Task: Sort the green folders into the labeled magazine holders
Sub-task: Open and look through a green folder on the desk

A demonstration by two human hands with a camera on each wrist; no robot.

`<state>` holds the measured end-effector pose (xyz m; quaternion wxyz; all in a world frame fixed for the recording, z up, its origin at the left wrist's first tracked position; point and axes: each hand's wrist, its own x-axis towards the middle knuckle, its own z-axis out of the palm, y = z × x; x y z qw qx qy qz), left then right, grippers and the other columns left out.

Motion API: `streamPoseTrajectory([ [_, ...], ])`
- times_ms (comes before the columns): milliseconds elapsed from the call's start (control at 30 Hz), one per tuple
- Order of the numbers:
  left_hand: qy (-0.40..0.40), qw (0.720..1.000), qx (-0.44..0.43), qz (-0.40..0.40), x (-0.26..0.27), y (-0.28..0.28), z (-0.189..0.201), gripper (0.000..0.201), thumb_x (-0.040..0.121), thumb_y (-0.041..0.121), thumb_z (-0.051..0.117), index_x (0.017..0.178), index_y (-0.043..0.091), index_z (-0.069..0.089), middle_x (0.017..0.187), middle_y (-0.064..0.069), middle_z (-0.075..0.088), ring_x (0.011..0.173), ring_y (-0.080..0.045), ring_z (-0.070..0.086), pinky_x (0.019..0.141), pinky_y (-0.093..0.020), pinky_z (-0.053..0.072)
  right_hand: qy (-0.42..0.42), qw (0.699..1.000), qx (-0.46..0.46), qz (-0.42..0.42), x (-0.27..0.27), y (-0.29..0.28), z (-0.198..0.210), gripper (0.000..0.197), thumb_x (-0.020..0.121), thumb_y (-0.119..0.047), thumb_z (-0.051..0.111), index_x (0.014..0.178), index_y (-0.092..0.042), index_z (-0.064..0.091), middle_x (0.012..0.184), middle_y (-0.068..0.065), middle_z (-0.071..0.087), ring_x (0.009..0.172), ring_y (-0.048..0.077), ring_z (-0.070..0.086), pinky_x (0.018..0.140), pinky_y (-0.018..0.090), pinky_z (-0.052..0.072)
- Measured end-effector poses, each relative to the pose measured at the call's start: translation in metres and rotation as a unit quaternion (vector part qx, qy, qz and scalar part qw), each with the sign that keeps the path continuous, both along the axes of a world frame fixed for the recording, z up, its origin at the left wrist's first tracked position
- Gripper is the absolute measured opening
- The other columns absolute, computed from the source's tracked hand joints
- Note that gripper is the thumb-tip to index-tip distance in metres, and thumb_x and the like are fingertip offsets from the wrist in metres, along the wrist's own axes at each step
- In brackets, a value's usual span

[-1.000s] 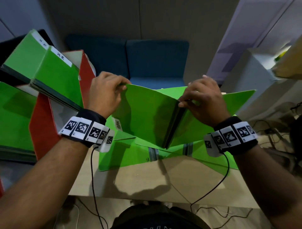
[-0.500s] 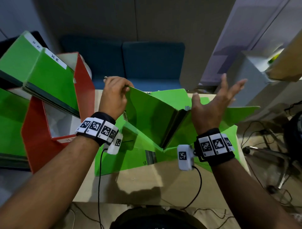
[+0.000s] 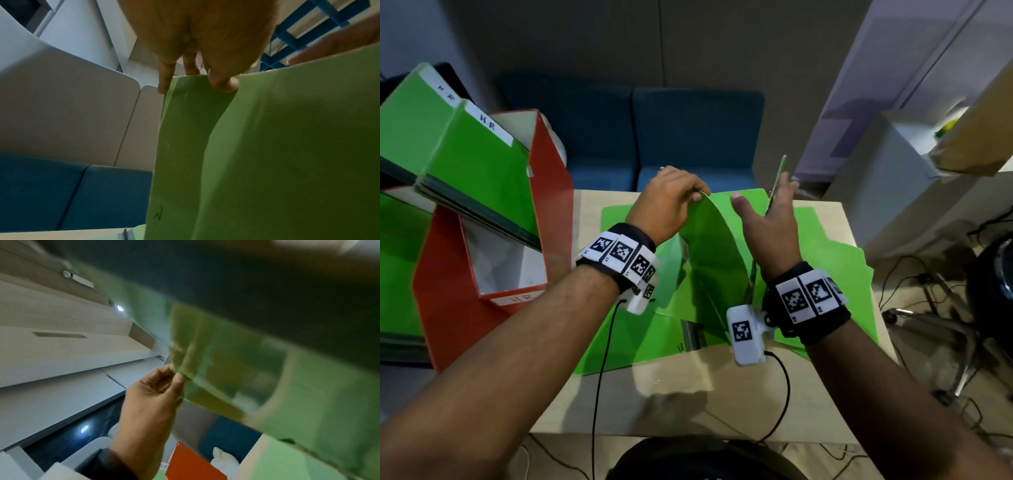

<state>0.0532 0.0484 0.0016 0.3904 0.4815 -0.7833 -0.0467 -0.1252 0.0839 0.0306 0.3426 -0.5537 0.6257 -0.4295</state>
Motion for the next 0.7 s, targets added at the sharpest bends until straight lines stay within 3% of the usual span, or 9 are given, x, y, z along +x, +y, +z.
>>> streamPoseTrajectory([
  [67,0.005,1.000,0.006,-0.005,-0.005,-0.003,0.001,0.012,0.085,0.004,0.065,0.089,0.014,0.072,0.085,0.002,0.069,0.087,-0.017,0.055,0.083,-0.027,0.041,0.039,0.997,0.034,0.054,0.001,0.001,0.003,0.091,0.085,-0.040,0.068,0.152,-0.012,0.014,0.160,0.011,0.007,0.147,0.017,0.008,0.113,0.023,0.011],
  [167,0.015,1.000,-0.003,-0.002,-0.010,-0.007,0.003,0.010,0.084,0.007,0.068,0.091,0.013,0.072,0.088,0.001,0.070,0.090,-0.016,0.055,0.085,-0.025,0.041,0.058,0.988,0.069,0.123,0.004,0.002,0.004,0.092,0.077,-0.031,0.073,0.151,-0.014,0.021,0.154,0.008,0.032,0.138,0.020,0.035,0.113,0.033,0.030],
  [267,0.042,0.999,-0.020,0.004,-0.013,-0.009,0.004,0.014,0.083,0.006,0.068,0.095,0.011,0.069,0.094,0.000,0.067,0.093,-0.013,0.054,0.090,-0.030,0.043,0.093,0.981,0.056,0.159,0.008,0.004,0.004,0.069,0.080,-0.010,0.057,0.145,-0.012,0.036,0.137,0.001,0.053,0.124,0.019,0.052,0.105,0.031,0.040],
  [333,0.073,0.997,-0.015,0.013,-0.014,-0.007,0.003,0.024,0.083,0.006,0.069,0.106,0.009,0.066,0.104,-0.003,0.063,0.102,-0.012,0.056,0.096,-0.029,0.044,0.099,0.978,0.016,0.183,0.010,0.006,0.005,0.060,0.074,-0.008,0.044,0.133,-0.015,0.054,0.126,0.000,0.063,0.118,0.019,0.058,0.102,0.037,0.045],
  [400,0.093,0.995,0.001,0.018,-0.013,-0.005,0.000,0.036,0.085,0.007,0.069,0.120,0.008,0.060,0.123,-0.008,0.057,0.124,-0.016,0.049,0.106,-0.020,0.036,0.052,0.981,0.005,0.188,0.009,0.004,0.007,0.062,0.070,-0.008,0.042,0.130,-0.016,0.058,0.123,0.000,0.065,0.116,0.015,0.060,0.101,0.040,0.047],
  [467,0.098,0.995,0.015,0.007,-0.010,-0.003,-0.003,0.049,0.088,0.010,0.067,0.134,0.007,0.051,0.142,-0.009,0.045,0.139,-0.017,0.034,0.114,-0.018,0.025,-0.008,0.983,0.000,0.185,0.007,0.004,0.012,0.060,0.075,0.008,0.046,0.133,-0.007,0.055,0.127,0.003,0.062,0.119,0.012,0.057,0.105,0.037,0.044],
  [567,0.096,0.992,0.077,0.021,-0.004,0.004,-0.011,0.062,0.094,0.017,0.060,0.149,0.012,0.031,0.159,-0.002,0.020,0.145,-0.012,0.020,0.115,-0.017,0.017,-0.073,0.980,-0.030,0.182,0.001,0.004,0.026,0.063,0.080,0.021,0.047,0.136,-0.007,0.049,0.132,0.001,0.058,0.122,0.008,0.054,0.106,0.032,0.043],
  [700,0.112,0.973,0.172,0.106,0.014,0.020,-0.032,0.058,0.101,0.032,0.045,0.153,0.018,0.023,0.162,0.004,0.010,0.143,-0.003,0.010,0.114,-0.024,0.012,-0.201,0.964,-0.079,0.154,-0.014,0.002,0.037,0.065,0.084,0.019,0.050,0.139,-0.013,0.039,0.139,0.005,0.053,0.128,0.016,0.050,0.107,0.038,0.042],
])
